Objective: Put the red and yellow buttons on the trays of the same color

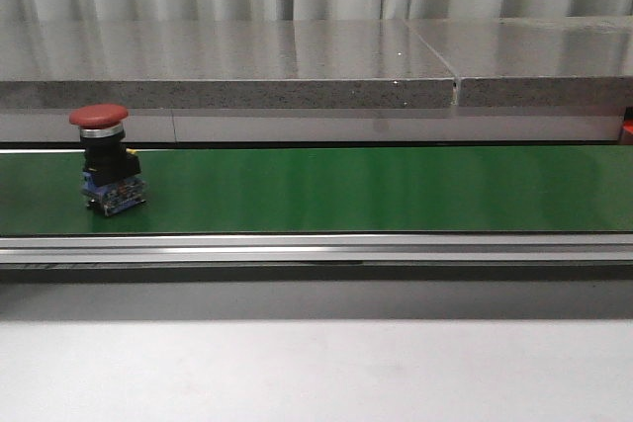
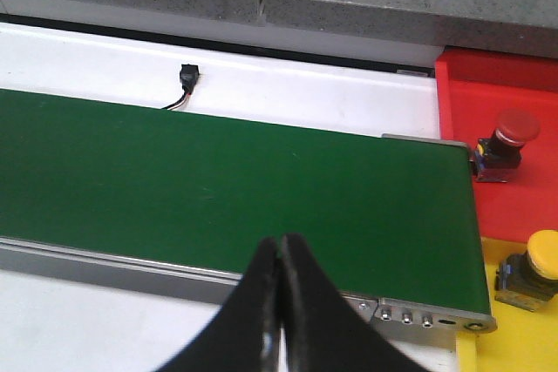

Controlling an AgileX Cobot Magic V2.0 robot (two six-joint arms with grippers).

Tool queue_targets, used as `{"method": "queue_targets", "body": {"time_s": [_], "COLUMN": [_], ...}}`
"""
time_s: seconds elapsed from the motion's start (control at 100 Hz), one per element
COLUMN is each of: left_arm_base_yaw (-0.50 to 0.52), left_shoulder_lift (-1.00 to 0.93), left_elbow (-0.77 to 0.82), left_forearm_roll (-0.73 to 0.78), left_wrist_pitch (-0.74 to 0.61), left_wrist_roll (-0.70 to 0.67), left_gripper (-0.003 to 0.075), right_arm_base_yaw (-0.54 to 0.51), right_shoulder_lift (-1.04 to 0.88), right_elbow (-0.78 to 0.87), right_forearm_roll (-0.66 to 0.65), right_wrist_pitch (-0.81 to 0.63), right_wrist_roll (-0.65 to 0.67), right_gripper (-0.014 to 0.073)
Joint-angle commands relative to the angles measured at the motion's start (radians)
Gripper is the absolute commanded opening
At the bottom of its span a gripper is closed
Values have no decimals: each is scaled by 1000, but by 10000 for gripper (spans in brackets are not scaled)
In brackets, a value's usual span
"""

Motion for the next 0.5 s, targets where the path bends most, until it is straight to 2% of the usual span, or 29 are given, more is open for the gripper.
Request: {"method": "queue_targets", "body": {"time_s": [0.0, 0.01, 0.02, 0.03, 0.07, 0.08, 0.1, 0.28, 0.49], "left_arm_base_yaw": [-56, -56, -67, -72, -108, -108, -123, -235, -287], "left_shoulder_lift": [-107, -107, -117, -122, -160, -160, -175, -307, -466], "left_elbow": [-4, -1, 4, 7, 27, 30, 41, 129, 239], "left_forearm_roll": [-22, -22, -22, -22, -20, -20, -20, -20, -22], "left_wrist_pitch": [-76, -79, -83, -86, -106, -109, -121, -171, -186], "left_wrist_roll": [47, 47, 58, 58, 60, 60, 60, 60, 60], "left_gripper": [226, 226, 169, 169, 34, 34, -20, -21, -21], "right_arm_base_yaw": [2, 2, 2, 2, 2, 2, 2, 2, 2], "right_shoulder_lift": [0, 0, 0, 0, 0, 0, 0, 0, 0], "right_elbow": [-27, -27, -27, -27, -27, -27, -27, -27, -27], "right_forearm_roll": [-4, -4, -4, -4, -4, -4, -4, -4, -4], "right_wrist_pitch": [-69, -69, -69, -69, -69, -69, -69, -69, -69], "right_wrist_roll": [-9, -9, -9, -9, -9, -9, -9, -9, -9], "right_gripper": [-67, -67, -67, -67, -67, -67, -67, -67, -67]}}
